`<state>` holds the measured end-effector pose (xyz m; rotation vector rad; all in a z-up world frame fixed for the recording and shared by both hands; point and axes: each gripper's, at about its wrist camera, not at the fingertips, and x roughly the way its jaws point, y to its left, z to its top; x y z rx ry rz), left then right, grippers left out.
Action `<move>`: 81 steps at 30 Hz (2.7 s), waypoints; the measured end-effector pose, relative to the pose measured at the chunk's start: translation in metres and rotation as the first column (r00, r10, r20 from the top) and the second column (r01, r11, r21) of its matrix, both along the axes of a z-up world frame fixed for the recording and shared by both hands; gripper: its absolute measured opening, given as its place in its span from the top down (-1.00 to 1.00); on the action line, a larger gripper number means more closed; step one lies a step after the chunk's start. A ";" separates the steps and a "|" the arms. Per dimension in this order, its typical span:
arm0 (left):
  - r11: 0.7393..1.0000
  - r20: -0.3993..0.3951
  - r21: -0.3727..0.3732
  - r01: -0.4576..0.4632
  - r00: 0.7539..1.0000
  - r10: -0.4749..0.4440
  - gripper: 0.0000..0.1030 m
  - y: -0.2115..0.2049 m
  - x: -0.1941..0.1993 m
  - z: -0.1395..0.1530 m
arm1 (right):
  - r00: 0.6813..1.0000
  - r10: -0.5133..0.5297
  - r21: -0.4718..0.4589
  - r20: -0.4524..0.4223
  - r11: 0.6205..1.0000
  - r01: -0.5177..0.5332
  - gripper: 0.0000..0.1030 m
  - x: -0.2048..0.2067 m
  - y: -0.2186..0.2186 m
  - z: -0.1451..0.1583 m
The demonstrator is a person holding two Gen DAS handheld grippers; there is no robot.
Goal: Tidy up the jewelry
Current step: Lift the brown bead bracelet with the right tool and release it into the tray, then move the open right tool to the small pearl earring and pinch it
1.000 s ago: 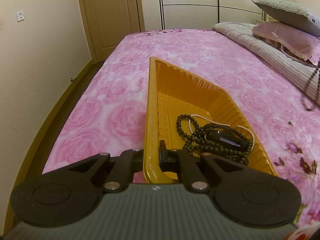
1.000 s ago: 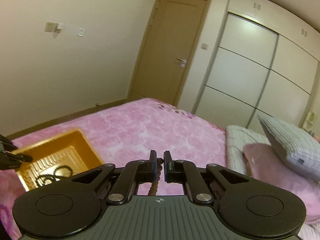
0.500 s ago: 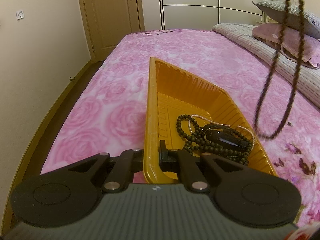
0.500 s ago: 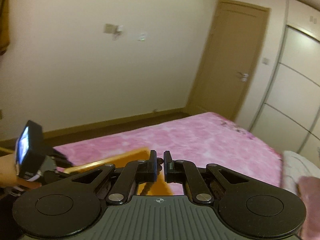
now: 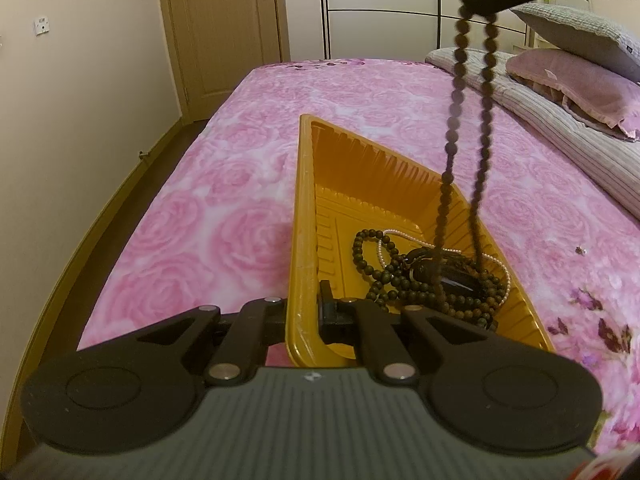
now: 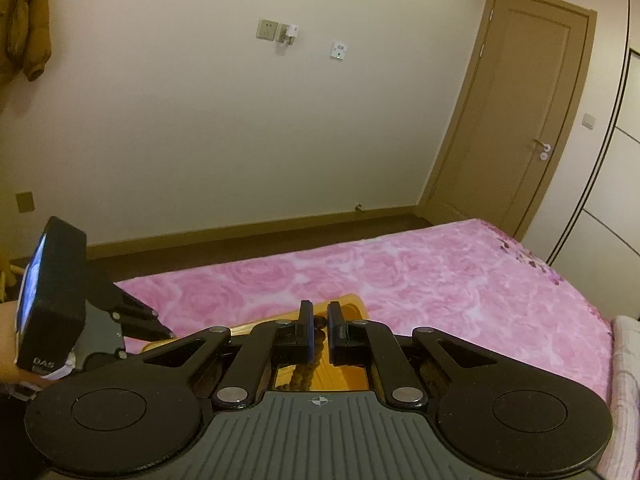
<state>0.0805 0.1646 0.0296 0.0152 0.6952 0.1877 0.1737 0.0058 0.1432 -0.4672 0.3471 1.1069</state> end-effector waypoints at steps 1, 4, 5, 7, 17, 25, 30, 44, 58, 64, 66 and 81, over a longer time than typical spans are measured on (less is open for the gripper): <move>1.000 0.000 0.000 0.000 1.000 0.000 0.90 0.000 0.000 0.000 | 1.000 0.000 -0.002 -0.006 1.000 0.000 0.88 0.002 0.002 -0.001; 1.000 0.000 -0.001 0.000 1.000 0.000 0.90 0.000 0.000 0.000 | 1.000 0.000 -0.021 -0.030 1.000 -0.001 0.88 0.006 0.005 -0.007; 1.000 0.000 0.000 0.000 1.000 0.000 0.90 0.000 0.000 0.000 | 0.999 -0.001 -0.030 -0.037 1.000 0.000 0.88 0.008 0.006 -0.010; 1.000 0.000 0.000 0.000 1.000 0.000 0.90 0.000 0.000 0.000 | 0.999 -0.004 -0.042 -0.047 0.999 0.002 0.88 0.007 0.007 -0.015; 1.000 -0.001 0.001 0.000 1.000 0.000 0.90 0.000 0.000 0.000 | 0.995 0.000 -0.097 -0.096 0.995 -0.010 0.88 0.010 0.007 -0.030; 1.000 -0.001 0.001 0.000 1.000 0.000 0.90 0.000 -0.001 0.000 | 0.994 0.010 -0.118 -0.113 0.993 -0.024 0.87 0.009 0.012 -0.037; 1.000 -0.001 0.001 0.000 1.000 0.000 0.90 0.000 -0.001 0.000 | 0.991 0.004 -0.134 -0.130 0.991 -0.021 0.87 0.011 0.012 -0.043; 1.000 -0.003 -0.002 -0.001 1.000 0.001 0.90 0.001 -0.001 -0.001 | 0.985 0.003 -0.160 -0.170 0.987 -0.031 0.87 0.016 0.015 -0.055; 1.000 -0.004 -0.003 -0.002 1.000 0.002 0.90 0.002 -0.001 -0.001 | 0.903 -0.323 -0.100 -0.285 0.946 0.307 0.18 0.043 -0.092 -0.082; 1.000 -0.003 0.001 -0.002 1.000 0.002 0.90 0.003 -0.002 0.000 | 0.732 -0.596 -0.128 -0.330 0.797 0.591 0.17 0.055 -0.176 -0.119; 1.000 -0.003 0.002 -0.002 1.000 0.002 0.90 0.002 -0.002 0.000 | 0.668 -0.664 -0.160 -0.335 0.739 0.654 0.17 0.056 -0.199 -0.133; 1.000 -0.007 0.002 -0.005 1.000 0.005 0.90 0.002 -0.001 0.001 | 0.643 -0.676 -0.155 -0.361 0.723 0.673 0.17 0.050 -0.223 -0.189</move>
